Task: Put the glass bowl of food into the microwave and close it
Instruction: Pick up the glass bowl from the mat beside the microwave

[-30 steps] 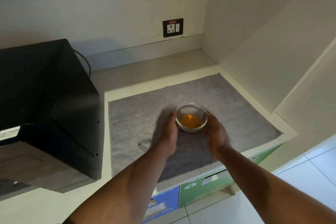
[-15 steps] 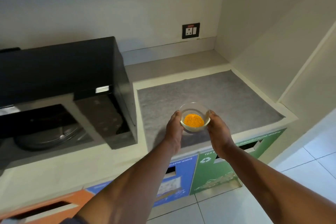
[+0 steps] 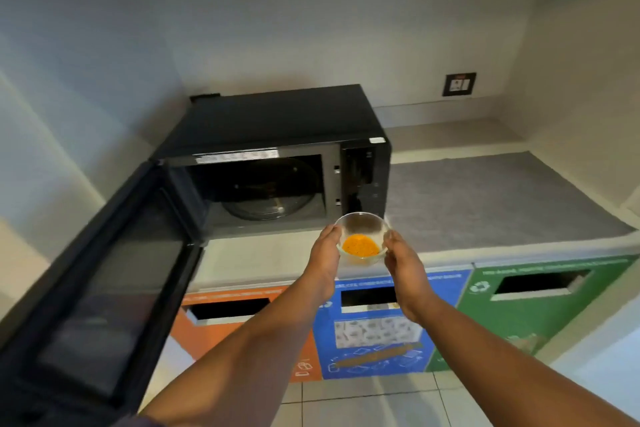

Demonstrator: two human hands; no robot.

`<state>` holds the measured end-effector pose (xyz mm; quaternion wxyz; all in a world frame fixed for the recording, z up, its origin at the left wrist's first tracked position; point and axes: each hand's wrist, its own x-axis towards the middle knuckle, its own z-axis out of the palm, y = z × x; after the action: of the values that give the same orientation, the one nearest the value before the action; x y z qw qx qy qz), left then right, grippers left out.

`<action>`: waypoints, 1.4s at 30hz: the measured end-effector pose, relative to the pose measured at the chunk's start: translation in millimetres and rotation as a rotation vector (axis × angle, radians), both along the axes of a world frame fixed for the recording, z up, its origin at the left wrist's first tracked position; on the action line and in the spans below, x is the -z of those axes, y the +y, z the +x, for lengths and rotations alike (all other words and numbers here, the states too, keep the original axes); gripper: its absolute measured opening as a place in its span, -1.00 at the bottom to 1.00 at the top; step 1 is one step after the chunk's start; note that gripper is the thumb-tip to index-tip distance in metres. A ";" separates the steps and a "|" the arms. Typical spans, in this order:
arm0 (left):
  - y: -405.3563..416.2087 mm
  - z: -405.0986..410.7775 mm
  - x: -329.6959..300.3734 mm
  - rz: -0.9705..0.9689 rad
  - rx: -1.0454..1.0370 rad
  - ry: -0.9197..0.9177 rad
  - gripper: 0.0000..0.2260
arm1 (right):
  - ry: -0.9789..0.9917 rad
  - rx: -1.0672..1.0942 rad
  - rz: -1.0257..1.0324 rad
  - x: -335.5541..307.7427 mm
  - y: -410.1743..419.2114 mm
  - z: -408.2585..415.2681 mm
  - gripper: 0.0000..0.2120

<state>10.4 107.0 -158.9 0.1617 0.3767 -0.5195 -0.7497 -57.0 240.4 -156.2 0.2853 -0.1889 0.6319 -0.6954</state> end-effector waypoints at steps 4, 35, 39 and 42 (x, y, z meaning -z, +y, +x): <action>-39.8 48.4 -3.2 -0.033 -0.112 -0.007 -0.65 | 0.034 -0.139 0.044 -10.2 -46.8 38.0 -0.76; -314.4 -46.3 24.2 -0.051 -0.410 0.038 -0.84 | -0.188 -0.251 0.230 58.7 -376.5 -91.1 -0.59; -315.5 -41.1 26.1 -0.066 -0.381 0.036 -0.87 | -0.096 -0.237 0.119 55.4 -374.6 -85.8 -0.75; -313.1 -33.4 32.1 -0.055 -0.354 0.021 -0.80 | -0.060 -0.209 0.062 52.2 -366.1 -81.7 -0.64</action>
<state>-23.0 -206.1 -190.9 0.3070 0.4496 -0.4637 -0.6990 -138.7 -125.7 -208.4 0.3806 -0.2238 0.6214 -0.6472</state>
